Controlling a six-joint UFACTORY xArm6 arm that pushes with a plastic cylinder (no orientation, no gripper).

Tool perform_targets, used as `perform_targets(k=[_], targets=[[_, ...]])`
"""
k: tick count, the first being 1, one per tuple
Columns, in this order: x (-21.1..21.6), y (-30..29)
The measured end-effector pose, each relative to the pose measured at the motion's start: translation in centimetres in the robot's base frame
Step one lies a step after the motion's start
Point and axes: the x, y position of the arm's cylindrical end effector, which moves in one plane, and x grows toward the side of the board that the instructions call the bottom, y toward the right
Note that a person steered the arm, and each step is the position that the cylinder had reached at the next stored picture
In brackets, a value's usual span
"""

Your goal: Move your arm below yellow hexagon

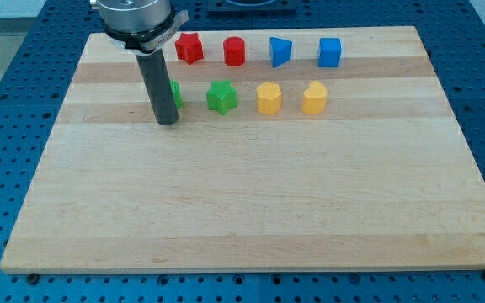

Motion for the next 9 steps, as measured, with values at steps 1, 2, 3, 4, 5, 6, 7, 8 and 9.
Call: perform_targets(k=[1, 2, 3, 4, 5, 6, 7, 8, 9], targets=[[0.0, -0.1], [0.0, -0.2], [0.0, -0.2], [0.3, -0.4], [1.6, -0.3], [4.6, 7.5], [5.8, 13.5], [4.2, 13.1], [2.5, 13.1]])
